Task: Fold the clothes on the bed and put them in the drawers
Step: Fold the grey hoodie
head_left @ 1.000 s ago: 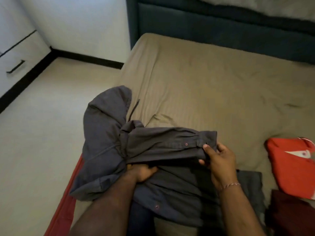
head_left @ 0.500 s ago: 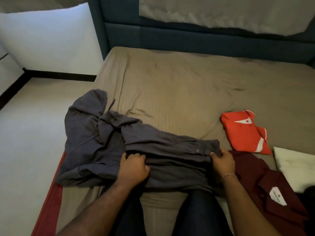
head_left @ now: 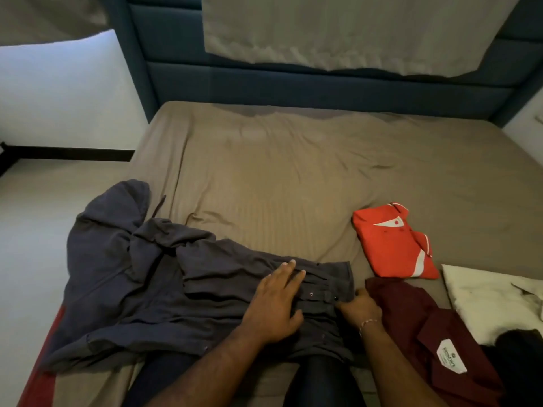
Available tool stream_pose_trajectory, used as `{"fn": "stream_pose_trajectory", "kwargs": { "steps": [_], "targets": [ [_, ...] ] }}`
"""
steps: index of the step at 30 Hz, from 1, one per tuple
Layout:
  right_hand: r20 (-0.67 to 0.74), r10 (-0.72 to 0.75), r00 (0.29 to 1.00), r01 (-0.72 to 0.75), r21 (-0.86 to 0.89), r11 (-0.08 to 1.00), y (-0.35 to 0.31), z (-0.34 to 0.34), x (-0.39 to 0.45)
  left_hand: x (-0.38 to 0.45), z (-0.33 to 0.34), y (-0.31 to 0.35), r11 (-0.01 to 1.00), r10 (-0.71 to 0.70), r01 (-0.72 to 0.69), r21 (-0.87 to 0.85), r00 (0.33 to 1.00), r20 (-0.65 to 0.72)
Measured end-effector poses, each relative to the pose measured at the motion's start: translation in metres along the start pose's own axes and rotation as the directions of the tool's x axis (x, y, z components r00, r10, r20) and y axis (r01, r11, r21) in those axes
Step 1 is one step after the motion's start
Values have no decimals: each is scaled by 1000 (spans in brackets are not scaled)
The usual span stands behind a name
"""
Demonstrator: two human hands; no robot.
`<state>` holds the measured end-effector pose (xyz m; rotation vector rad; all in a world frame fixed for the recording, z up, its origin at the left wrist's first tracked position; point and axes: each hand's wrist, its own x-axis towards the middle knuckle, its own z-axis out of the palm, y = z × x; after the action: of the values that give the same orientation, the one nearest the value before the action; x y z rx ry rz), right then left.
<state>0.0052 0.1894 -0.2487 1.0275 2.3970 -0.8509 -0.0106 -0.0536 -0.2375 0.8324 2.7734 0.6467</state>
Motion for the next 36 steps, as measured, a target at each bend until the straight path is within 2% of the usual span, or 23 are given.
{"fn": "stream_pose_trajectory", "kwargs": {
  "steps": [2, 4, 5, 6, 8, 9, 15, 18, 20, 23, 26, 27, 29, 31, 33, 36],
  "targets": [
    [-22, 51, 998, -53, -107, 993, 7, 0, 3, 9, 18, 0, 999, -45, 44, 12, 988, 151],
    [4, 30, 1000, -29, -120, 992, 12, -2, 11, 14, 34, -4, 994, -110, 110, 16, 949, 295],
    [48, 3, 999, 0, -76, 997, 14, -4, 18, 16, 40, -6, 993, -120, 115, 34, 931, 344],
    [105, -7, 994, 3, 41, 999, 16, -7, 24, 16, 46, -9, 993, -117, 102, 59, 921, 371],
    [224, -34, 974, -29, 272, 962, 23, -11, 33, 18, 54, -13, 992, -99, 63, 106, 918, 384],
    [265, -57, 963, -31, 315, 948, 27, -11, 33, 17, 57, -15, 991, -92, 47, 126, 920, 381],
    [354, -172, 919, 118, 168, 979, 34, -3, 26, 17, 68, -17, 989, -86, 36, 141, 927, 366],
    [406, -139, 903, 75, 170, 983, 31, -5, 23, 18, 58, -19, 996, -21, -15, 87, 914, 405],
    [438, -161, 884, 53, 247, 967, 33, -2, 22, 14, 53, -20, 994, 26, -69, 87, 905, 425],
    [395, -229, 890, -33, 557, 830, 43, 5, 17, 11, 52, -17, 984, 15, -86, 157, 914, 406],
    [268, -244, 932, -106, 845, 525, 49, 11, 6, 12, 51, -9, 973, -25, -66, 221, 922, 387],
    [255, -257, 932, -120, 887, 445, 50, 16, 1, 10, 52, -7, 971, -36, -59, 233, 923, 383],
    [270, -284, 920, -150, 912, 382, 47, 26, -8, 7, 49, -1, 954, -45, -59, 294, 941, 335],
    [248, -284, 926, -110, 898, 425, 41, 27, -15, 0, 52, 14, 940, -30, -48, 338, 974, 223],
    [195, -293, 936, -23, 864, 503, 31, 20, -15, -10, 66, 30, 958, 29, -66, 279, 990, 135],
    [168, -306, 937, 51, 800, 597, 15, 10, -17, -17, 70, 36, 994, -2, -27, 105, 965, 263]
  ]
}}
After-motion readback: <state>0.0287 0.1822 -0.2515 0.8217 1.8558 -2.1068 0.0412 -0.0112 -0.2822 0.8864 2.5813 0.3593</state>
